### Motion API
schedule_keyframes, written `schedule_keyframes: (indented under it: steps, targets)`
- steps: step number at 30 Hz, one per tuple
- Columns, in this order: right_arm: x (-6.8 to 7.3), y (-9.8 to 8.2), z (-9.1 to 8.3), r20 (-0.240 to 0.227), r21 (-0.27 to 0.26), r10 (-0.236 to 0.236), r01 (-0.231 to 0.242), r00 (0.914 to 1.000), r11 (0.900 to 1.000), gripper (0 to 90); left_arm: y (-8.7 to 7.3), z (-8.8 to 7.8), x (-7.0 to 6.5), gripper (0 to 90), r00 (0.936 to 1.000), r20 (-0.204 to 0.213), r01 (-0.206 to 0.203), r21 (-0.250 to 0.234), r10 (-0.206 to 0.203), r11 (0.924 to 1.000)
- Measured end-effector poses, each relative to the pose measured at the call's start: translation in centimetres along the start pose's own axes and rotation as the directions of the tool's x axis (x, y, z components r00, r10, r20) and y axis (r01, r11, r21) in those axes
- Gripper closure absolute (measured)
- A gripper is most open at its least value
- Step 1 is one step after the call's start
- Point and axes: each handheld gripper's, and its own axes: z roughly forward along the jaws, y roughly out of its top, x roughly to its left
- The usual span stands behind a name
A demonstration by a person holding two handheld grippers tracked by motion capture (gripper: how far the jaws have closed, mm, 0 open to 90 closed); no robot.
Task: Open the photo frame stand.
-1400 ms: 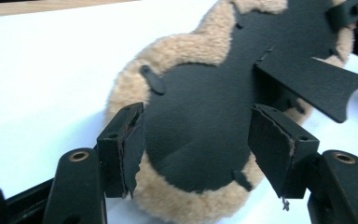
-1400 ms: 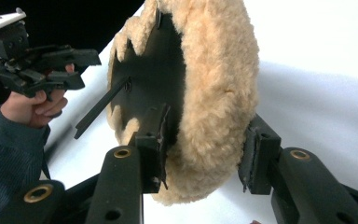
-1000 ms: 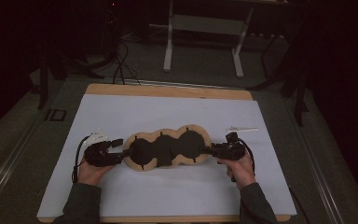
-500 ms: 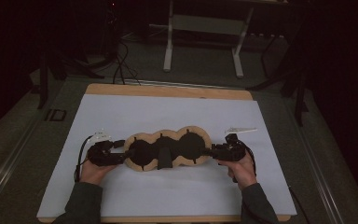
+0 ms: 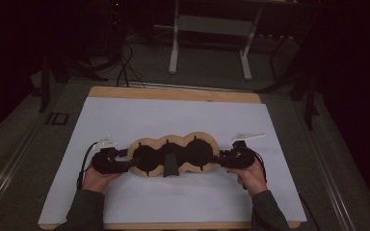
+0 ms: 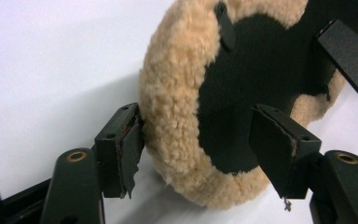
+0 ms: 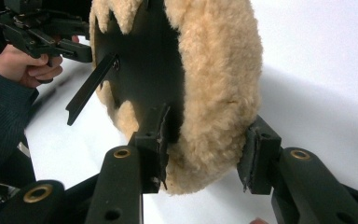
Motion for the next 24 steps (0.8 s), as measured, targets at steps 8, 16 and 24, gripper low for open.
schedule_keyframes:
  steps: [8,16,24]
  targets:
    - [0.11,-0.07,-0.09,0.0,0.0,-0.027,0.027,0.9996,1.0,58.1,-0.27,0.58,0.33,41.4,0.9991,0.03,0.029,0.054,-0.031,0.9981]
    - [0.36,0.01,-0.21,0.002,0.006,-0.059,0.059,0.9983,0.998,58.1,-0.26,0.71,0.67,41.7,0.9962,0.066,0.054,0.054,-0.057,0.9971]
    - [0.12,-0.21,-0.1,0.016,0.024,-0.068,0.068,0.9975,0.997,57.3,0.02,0.59,0.39,45.3,0.9979,0.065,0.001,0.051,-0.004,0.9987]
